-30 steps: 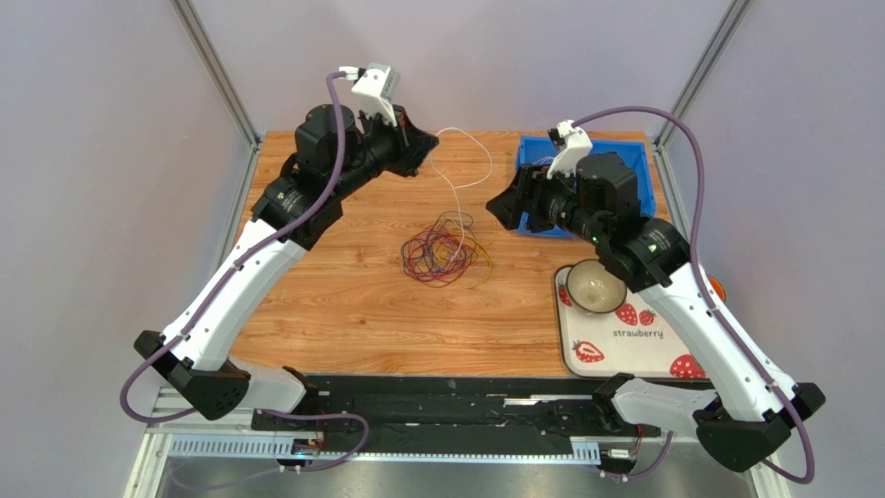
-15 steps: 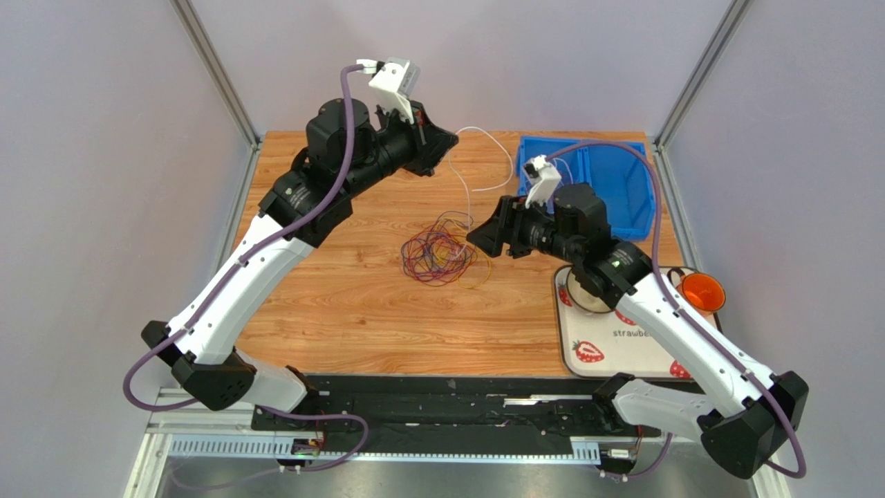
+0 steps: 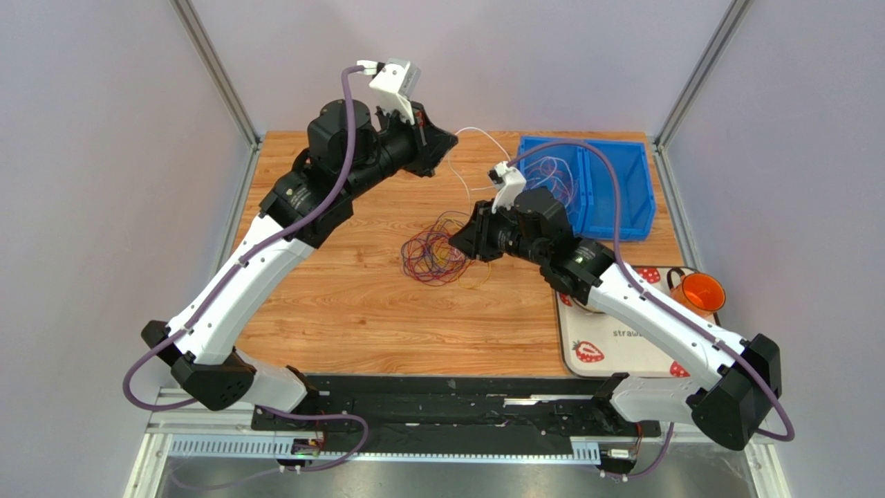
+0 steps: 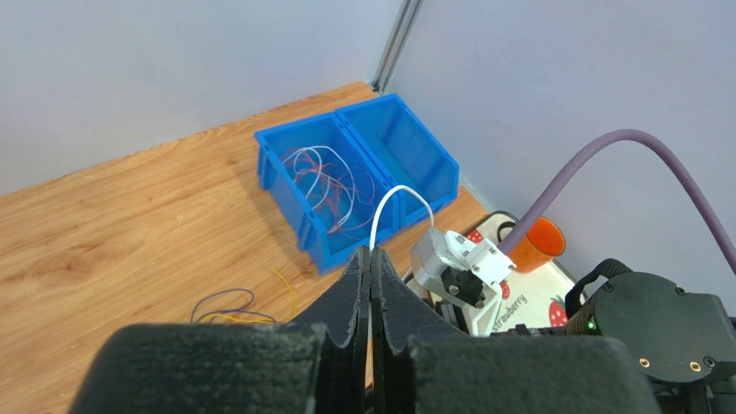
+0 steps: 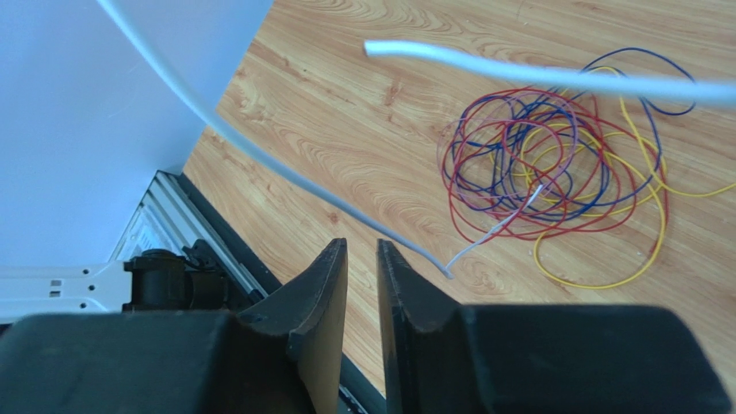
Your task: Untangle the cables
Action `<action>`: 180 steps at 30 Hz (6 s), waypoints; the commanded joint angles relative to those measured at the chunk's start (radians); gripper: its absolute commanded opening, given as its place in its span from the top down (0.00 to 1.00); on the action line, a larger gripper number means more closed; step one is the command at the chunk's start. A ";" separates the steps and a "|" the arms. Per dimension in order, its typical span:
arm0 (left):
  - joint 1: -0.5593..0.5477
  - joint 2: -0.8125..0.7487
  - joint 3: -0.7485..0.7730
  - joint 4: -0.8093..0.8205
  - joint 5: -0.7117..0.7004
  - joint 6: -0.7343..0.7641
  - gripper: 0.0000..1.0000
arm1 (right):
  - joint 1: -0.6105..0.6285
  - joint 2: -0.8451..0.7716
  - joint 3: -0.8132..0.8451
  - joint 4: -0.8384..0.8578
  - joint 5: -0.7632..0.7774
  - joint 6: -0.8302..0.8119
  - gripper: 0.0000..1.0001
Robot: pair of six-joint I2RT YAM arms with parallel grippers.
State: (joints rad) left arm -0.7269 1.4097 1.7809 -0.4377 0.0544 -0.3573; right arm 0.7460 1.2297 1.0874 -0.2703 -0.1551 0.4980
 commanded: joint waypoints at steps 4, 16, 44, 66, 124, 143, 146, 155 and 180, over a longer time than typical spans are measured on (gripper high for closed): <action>-0.005 -0.051 -0.008 0.014 -0.048 0.032 1.00 | 0.042 -0.048 0.111 -0.088 0.104 -0.042 0.53; -0.005 -0.049 -0.005 0.022 -0.033 0.029 1.00 | 0.072 -0.072 0.038 -0.027 0.296 -0.021 0.41; 0.124 0.173 -0.159 -0.004 0.002 -0.072 0.46 | 0.081 -0.116 0.644 -0.334 0.319 -0.114 1.00; 0.124 0.193 -0.794 0.611 0.055 -0.080 0.49 | -0.161 0.166 0.930 -0.389 0.344 -0.216 1.00; 0.124 0.207 -0.948 0.863 0.035 -0.023 0.54 | -0.622 0.702 0.514 -0.228 0.275 -0.027 1.00; 0.116 0.178 -0.980 0.867 0.010 -0.040 0.55 | -0.495 0.393 0.401 -0.328 0.324 -0.055 0.46; 0.095 0.157 -1.002 0.858 -0.037 -0.043 0.56 | -0.433 0.344 0.335 -0.326 0.333 -0.044 0.46; 0.043 0.097 -1.057 0.804 -0.212 -0.106 0.52 | -0.297 0.248 0.197 -0.314 0.344 -0.007 0.46; 0.041 -0.017 -1.132 0.752 -0.482 -0.210 0.49 | 0.067 0.543 0.362 -0.322 0.276 -0.220 0.39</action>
State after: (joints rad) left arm -0.6861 1.4315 0.6571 0.3092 -0.3847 -0.5434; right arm 0.7677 1.7256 1.3502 -0.5766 0.0578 0.3557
